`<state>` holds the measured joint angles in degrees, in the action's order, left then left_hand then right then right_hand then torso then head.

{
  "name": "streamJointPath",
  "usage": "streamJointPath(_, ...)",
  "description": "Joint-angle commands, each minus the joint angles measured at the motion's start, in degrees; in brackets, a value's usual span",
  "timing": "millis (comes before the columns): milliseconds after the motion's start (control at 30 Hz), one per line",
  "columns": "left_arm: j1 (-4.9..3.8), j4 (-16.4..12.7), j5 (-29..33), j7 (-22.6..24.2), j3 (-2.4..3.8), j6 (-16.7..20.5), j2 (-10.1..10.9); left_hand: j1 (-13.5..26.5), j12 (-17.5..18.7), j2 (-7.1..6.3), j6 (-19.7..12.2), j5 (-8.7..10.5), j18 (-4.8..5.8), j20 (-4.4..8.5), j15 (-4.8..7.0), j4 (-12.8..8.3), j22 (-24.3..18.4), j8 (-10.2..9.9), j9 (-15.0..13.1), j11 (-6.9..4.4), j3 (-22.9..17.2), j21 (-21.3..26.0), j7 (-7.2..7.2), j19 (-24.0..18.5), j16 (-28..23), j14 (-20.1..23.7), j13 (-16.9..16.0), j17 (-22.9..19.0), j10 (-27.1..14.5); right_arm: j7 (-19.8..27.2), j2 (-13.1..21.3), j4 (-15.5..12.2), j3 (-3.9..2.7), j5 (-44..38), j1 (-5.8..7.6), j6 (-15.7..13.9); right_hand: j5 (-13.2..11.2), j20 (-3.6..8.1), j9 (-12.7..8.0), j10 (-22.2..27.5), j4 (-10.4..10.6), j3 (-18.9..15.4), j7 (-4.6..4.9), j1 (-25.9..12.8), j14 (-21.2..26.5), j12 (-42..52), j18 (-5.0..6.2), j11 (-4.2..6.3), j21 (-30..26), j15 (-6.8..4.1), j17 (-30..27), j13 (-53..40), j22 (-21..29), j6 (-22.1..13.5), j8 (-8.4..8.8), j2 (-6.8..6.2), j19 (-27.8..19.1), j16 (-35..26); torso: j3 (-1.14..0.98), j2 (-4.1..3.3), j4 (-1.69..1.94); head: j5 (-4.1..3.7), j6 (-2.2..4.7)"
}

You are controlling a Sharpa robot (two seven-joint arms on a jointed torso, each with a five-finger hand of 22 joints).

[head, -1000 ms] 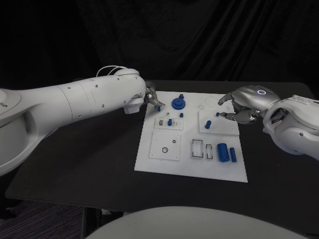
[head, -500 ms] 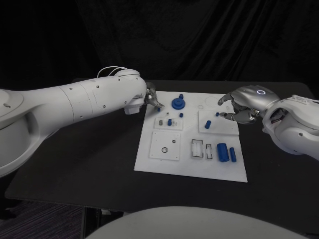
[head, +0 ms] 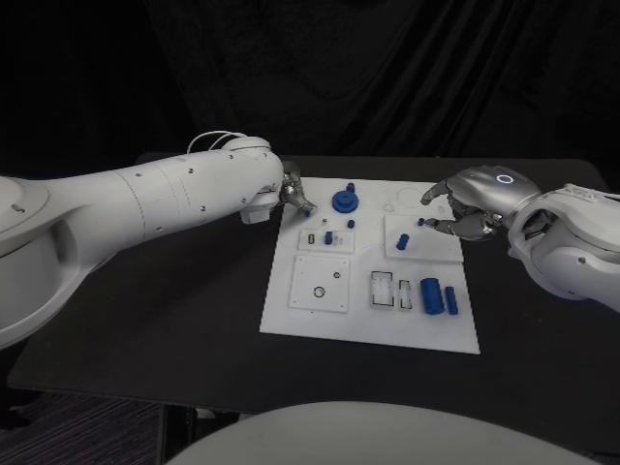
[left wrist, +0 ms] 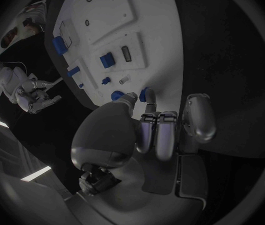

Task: Assemble the parts on the task board

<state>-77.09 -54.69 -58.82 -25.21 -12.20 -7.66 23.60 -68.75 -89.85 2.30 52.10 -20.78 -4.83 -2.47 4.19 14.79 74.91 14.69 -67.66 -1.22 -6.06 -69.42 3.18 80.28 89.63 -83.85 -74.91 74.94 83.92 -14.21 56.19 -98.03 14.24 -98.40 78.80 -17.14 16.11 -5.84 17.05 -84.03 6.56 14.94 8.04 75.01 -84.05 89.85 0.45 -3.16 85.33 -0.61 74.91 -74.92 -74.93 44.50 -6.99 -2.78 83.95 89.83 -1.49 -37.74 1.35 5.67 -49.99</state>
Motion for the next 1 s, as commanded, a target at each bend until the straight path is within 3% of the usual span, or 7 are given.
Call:
streamJointPath(33, 0.24, 0.3, -0.1, 0.7, 0.05, -0.6, -0.2, -0.3, -0.2, 0.15, -0.3, -0.21, 0.1, -0.13, -0.33, 0.0, 7.8, -0.4, 0.1, 0.23, -0.4, 0.1, -0.12, -0.3, 0.4, -6.2, -15.1, 15.1, 6.1, -0.6, 0.0, -0.1, -0.04, -0.2, -0.12, 0.2, 0.1, 0.38, -0.1, -6.0, 0.4, 0.0, 0.11, -0.5, -5.9, 0.2, 0.89, 0.39, 0.1, -0.27, 15.1, -15.1, -13.3, 0.4, 0.13, -0.27, 3.0, 0.2, 0.0, 0.02, -0.01, -0.05, -0.01)
streamJointPath(167, 0.43, 0.6, -0.1, 0.7, 0.05, -0.8, -0.3, -0.9, -0.2, 0.27, -0.1, -0.31, 0.09, -0.11, -0.3, -0.4, 7.8, -0.4, 0.0, 0.15, -1.0, 0.1, -0.25, -0.3, 0.4, -6.2, -15.1, 15.1, 6.1, -0.7, 0.0, -0.1, -0.04, -0.2, -0.12, 0.3, 0.2, 0.39, -0.1, -6.0, 0.4, 0.1, 0.1, -0.5, -5.9, 0.2, 0.91, 0.39, 0.0, -0.27, 15.1, -15.1, -13.3, 0.4, 0.12, -0.25, 2.9, 0.2, 0.0, 0.01, -0.02, -0.06, -0.01)
streamJointPath(200, 0.47, 0.6, -0.1, 0.8, 0.05, -0.8, -0.3, -1.4, -0.2, 0.02, -0.2, -4.95, 0.04, 0.08, -0.26, -0.8, 7.8, -0.5, 0.0, 0.08, -1.9, 0.2, -0.14, -0.3, 0.4, -6.2, -15.1, 15.1, 6.1, -0.7, 0.0, -0.1, -0.04, -0.2, -0.12, 0.3, 0.2, 0.39, -0.1, -6.0, 0.4, 0.1, 0.1, -0.5, -5.9, 0.2, 0.91, 0.39, 0.0, -0.27, 15.1, -15.1, -13.3, 0.4, 0.12, -0.25, 2.9, 0.2, 0.0, 0.01, -0.02, -0.07, -0.01)
streamJointPath(467, 0.63, 0.5, -0.1, 1.2, 0.06, -1.1, -0.2, -2.4, -0.2, -0.02, -0.3, -5.46, 0.06, 0.08, -0.13, -1.8, 8.0, -0.5, -0.3, -0.04, -5.2, 0.5, -0.4, -0.3, 0.4, -6.2, -15.1, 15.1, 6.1, -0.7, 0.0, 0.0, -0.04, -0.2, -0.12, 0.5, 0.2, 0.39, -0.1, -6.0, 0.4, 0.1, 0.1, -0.5, -5.9, 0.2, 0.93, 0.39, -0.1, -0.27, 15.1, -15.1, -13.2, 0.5, 0.11, -0.22, 2.9, 0.2, 0.0, -0.03, -0.04, -0.16, -0.01)
streamJointPath(667, 0.67, 0.4, -0.1, 1.5, 0.06, -1.7, 0.0, -2.4, -0.2, -1.32, -0.3, -8.93, 0.04, 0.13, -0.07, -2.7, 8.2, -0.2, -1.0, -0.09, -8.5, 0.8, -0.45, -0.4, 0.4, -6.2, -15.1, 15.1, 6.1, -0.8, -0.1, 0.0, -0.04, -0.2, -0.14, 0.6, 0.2, 0.39, -0.1, -6.0, 0.4, 0.1, 0.1, -0.5, -5.9, 0.2, 0.93, 0.39, -0.1, -0.27, 15.1, -15.1, -13.2, 0.5, 0.11, -0.22, 2.9, 0.2, -0.01, -0.01, -0.01, -0.14, -0.01)
streamJointPath(1000, 0.69, -0.5, -0.1, 2.9, 0.06, -0.2, 0.6, -1.7, -0.2, -2.97, -0.1, -10.91, 0.03, 0.25, 0.05, -4.9, 8.5, 0.5, -2.4, -0.2, -14.5, 1.1, -0.52, -0.4, 0.4, -6.2, -15.1, 15.1, 6.1, -0.9, 0.0, 0.0, -0.04, -0.2, -0.22, 0.7, 0.2, 0.39, -0.1, -6.0, 0.4, 0.1, 0.09, -0.4, -5.9, 0.2, 0.94, 0.39, -0.1, -0.28, 15.1, -15.1, -13.2, 0.5, 0.11, -0.19, 2.8, 0.2, -0.03, 0.03, 0.04, -0.21, -0.01)
